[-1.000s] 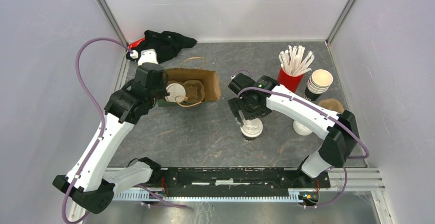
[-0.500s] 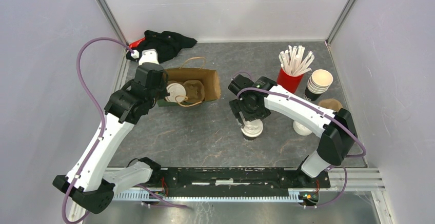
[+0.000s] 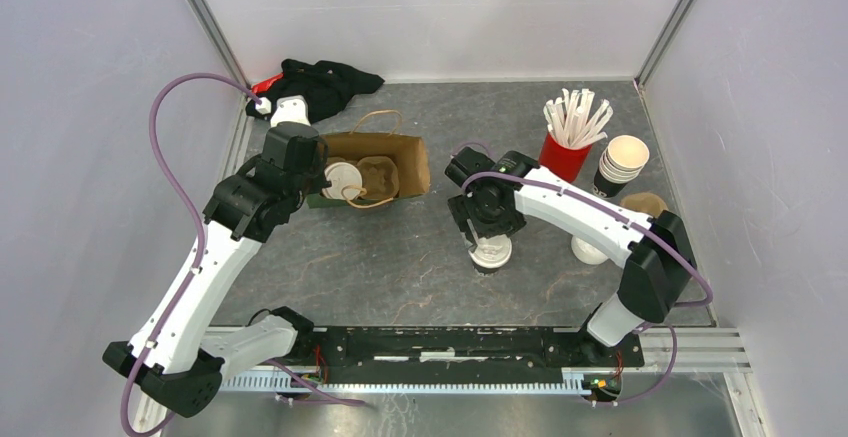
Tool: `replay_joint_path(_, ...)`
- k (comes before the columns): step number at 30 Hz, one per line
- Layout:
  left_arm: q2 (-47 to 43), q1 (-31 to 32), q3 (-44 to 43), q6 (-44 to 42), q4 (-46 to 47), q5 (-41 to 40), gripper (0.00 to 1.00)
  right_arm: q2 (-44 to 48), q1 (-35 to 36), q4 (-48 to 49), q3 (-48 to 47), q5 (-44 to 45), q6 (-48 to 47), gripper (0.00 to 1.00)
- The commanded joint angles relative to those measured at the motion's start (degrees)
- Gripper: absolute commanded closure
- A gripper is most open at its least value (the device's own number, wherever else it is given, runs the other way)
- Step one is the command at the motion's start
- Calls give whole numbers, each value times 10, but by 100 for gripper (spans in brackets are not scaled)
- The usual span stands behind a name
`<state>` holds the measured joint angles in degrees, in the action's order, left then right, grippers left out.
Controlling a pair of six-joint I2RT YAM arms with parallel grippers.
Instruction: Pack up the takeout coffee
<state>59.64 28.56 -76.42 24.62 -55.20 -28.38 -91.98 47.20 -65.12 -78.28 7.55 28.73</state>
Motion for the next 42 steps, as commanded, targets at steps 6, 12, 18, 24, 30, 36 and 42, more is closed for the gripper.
replay_joint_path(6, -28, -3, 27, -30, 60, 32, 98, 33, -4, 3, 13, 25, -6, 30)
replay_joint_path(12, -71, -3, 94, -47, 147, 121, 98, 111, -4, 45, -4, 39, -102, 39)
replay_joint_path(18, -119, -3, 169, -62, 226, 173, 98, 209, -3, 83, -33, 51, -235, 47)
replay_joint_path(24, -174, -3, 247, -109, 322, 239, 98, 261, -2, 156, -90, -84, -336, 47)
replay_joint_path(30, -212, -3, 312, -166, 380, 302, 98, 183, 43, 140, -199, -155, -382, 49)
replay_joint_path(36, -221, -3, 346, -179, 394, 294, 98, 124, 95, 102, -266, -79, -410, 49)
replay_joint_path(42, -224, -3, 363, -166, 410, 302, 98, 107, 118, 98, -238, -24, -472, 51)
